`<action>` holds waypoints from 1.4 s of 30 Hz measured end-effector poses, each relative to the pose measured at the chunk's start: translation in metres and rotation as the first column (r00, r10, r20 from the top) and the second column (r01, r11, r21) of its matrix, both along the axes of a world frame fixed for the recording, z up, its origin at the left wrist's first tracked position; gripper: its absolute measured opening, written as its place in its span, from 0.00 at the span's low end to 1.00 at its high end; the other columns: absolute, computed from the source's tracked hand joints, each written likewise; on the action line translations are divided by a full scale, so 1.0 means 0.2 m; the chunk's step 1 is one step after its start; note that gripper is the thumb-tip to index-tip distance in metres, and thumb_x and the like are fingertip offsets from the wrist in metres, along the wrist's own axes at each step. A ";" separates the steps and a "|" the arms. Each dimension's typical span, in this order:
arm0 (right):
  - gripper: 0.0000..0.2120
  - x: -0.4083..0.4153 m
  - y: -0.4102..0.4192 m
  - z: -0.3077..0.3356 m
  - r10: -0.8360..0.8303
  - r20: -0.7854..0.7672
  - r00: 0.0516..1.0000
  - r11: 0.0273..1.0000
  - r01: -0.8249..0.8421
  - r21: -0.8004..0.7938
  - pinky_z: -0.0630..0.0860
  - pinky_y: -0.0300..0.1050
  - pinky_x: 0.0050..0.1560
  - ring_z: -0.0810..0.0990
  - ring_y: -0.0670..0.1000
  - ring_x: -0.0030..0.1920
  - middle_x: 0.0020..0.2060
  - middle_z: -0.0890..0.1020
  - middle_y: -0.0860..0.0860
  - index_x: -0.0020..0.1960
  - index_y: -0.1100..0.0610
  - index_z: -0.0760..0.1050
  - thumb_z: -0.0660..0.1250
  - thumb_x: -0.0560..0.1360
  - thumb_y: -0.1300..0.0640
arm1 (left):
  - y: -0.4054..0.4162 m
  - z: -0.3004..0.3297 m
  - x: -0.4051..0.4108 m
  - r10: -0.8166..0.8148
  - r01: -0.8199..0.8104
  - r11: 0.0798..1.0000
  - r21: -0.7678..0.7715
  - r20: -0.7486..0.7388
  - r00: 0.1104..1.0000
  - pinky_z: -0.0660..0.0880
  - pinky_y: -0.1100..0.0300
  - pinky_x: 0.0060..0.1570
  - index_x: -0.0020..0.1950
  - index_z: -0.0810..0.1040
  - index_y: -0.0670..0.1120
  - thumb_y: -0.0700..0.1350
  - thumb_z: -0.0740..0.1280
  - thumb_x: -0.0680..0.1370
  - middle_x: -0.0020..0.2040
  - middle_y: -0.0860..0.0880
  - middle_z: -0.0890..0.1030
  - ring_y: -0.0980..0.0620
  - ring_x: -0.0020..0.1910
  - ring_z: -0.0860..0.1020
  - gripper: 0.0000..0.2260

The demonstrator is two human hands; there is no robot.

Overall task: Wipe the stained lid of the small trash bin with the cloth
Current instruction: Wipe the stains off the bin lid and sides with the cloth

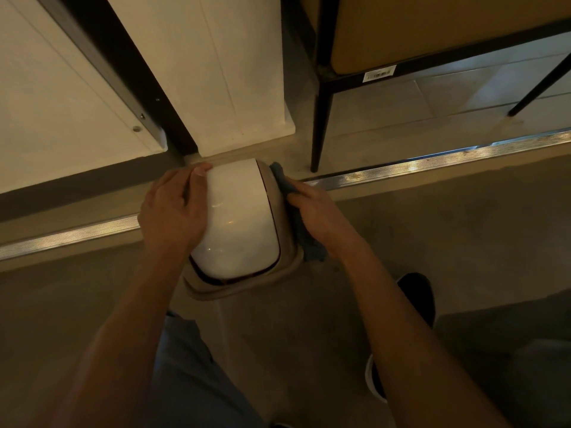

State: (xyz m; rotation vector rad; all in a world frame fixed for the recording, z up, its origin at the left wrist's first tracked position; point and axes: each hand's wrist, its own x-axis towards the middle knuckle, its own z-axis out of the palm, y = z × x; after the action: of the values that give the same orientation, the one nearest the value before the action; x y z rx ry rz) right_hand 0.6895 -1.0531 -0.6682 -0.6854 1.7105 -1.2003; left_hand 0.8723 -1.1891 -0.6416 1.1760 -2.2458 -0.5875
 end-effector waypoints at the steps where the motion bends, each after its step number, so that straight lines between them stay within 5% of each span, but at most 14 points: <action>1: 0.21 0.04 0.06 -0.02 -0.025 0.012 1.000 1.000 0.025 -0.002 0.68 0.38 0.56 0.74 0.38 0.57 0.61 0.77 0.40 0.72 0.43 0.70 0.57 0.80 0.54 | 0.00 0.00 0.00 0.007 -0.007 1.000 0.002 -0.003 1.000 0.74 0.50 0.54 0.64 0.81 0.51 0.53 0.56 0.85 0.53 0.47 0.82 0.45 0.52 0.78 0.16; 4: 0.21 0.13 0.17 -0.04 -0.065 -0.001 0.998 0.998 0.065 -0.021 0.70 0.35 0.54 0.75 0.29 0.53 0.51 0.78 0.27 0.68 0.35 0.68 0.56 0.78 0.51 | 0.01 0.01 -0.01 0.009 -0.009 1.000 0.011 0.002 1.000 0.74 0.48 0.56 0.64 0.81 0.51 0.53 0.56 0.85 0.53 0.46 0.82 0.44 0.54 0.78 0.16; 8: 0.22 0.03 0.01 -0.03 -0.029 -0.020 0.999 1.000 0.029 0.008 0.70 0.42 0.62 0.73 0.45 0.64 0.66 0.76 0.44 0.72 0.43 0.69 0.56 0.79 0.51 | 0.02 0.02 0.00 -0.012 0.012 1.000 0.012 -0.014 1.000 0.73 0.49 0.59 0.65 0.81 0.50 0.52 0.57 0.85 0.56 0.46 0.82 0.45 0.56 0.78 0.16; 16: 0.20 0.00 -0.09 0.03 0.000 -0.033 0.999 0.999 0.002 0.043 0.66 0.35 0.46 0.74 0.42 0.55 0.59 0.77 0.44 0.71 0.43 0.70 0.56 0.80 0.48 | 0.01 0.00 -0.01 0.037 -0.037 0.999 0.009 -0.029 0.999 0.72 0.55 0.53 0.62 0.82 0.51 0.53 0.58 0.85 0.54 0.49 0.83 0.48 0.53 0.79 0.15; 20: 0.20 0.19 0.16 0.01 -0.107 -0.052 0.993 0.994 0.108 0.019 0.67 0.31 0.46 0.74 0.31 0.49 0.51 0.76 0.35 0.71 0.38 0.68 0.54 0.80 0.49 | 0.01 0.00 -0.02 0.053 -0.052 0.999 0.014 -0.055 0.997 0.73 0.53 0.54 0.62 0.82 0.52 0.52 0.58 0.84 0.54 0.48 0.83 0.46 0.53 0.79 0.15; 26: 0.21 0.07 0.00 0.04 -0.045 -0.082 0.996 0.996 0.051 0.071 0.68 0.45 0.61 0.72 0.50 0.65 0.68 0.75 0.49 0.73 0.44 0.68 0.54 0.81 0.53 | 0.01 0.00 -0.01 0.054 -0.053 0.998 0.016 -0.068 0.996 0.73 0.53 0.54 0.63 0.82 0.51 0.51 0.59 0.84 0.53 0.47 0.83 0.45 0.54 0.79 0.14; 29: 0.21 0.02 -0.07 0.06 0.000 -0.084 0.996 0.999 0.004 0.048 0.68 0.41 0.58 0.72 0.50 0.66 0.68 0.74 0.50 0.74 0.46 0.67 0.54 0.82 0.54 | 0.01 -0.02 -0.02 0.069 -0.070 0.998 -0.002 -0.081 0.994 0.71 0.57 0.52 0.62 0.82 0.52 0.52 0.59 0.84 0.52 0.48 0.83 0.46 0.53 0.79 0.14; 36: 0.21 0.24 0.22 0.00 -0.113 -0.123 0.986 0.993 0.116 0.020 0.70 0.35 0.50 0.75 0.40 0.56 0.60 0.77 0.44 0.73 0.32 0.61 0.53 0.83 0.50 | 0.01 -0.03 -0.02 0.111 -0.110 0.994 0.022 -0.083 0.990 0.75 0.51 0.53 0.61 0.82 0.56 0.57 0.57 0.84 0.52 0.50 0.83 0.46 0.53 0.79 0.16; 42: 0.20 0.06 0.02 0.01 -0.051 -0.040 0.998 0.998 0.052 0.037 0.70 0.44 0.58 0.74 0.47 0.62 0.63 0.76 0.44 0.71 0.41 0.69 0.55 0.81 0.53 | 0.00 -0.02 0.00 0.046 -0.043 0.998 0.041 -0.068 0.997 0.76 0.45 0.55 0.62 0.81 0.51 0.55 0.57 0.84 0.53 0.47 0.83 0.44 0.54 0.79 0.16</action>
State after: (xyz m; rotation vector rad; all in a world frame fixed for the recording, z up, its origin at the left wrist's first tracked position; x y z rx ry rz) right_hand 0.7009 -1.0485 -0.6660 -0.6495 1.7890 -1.1935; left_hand 0.8716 -1.1891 -0.6450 1.2039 -2.1539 -0.6482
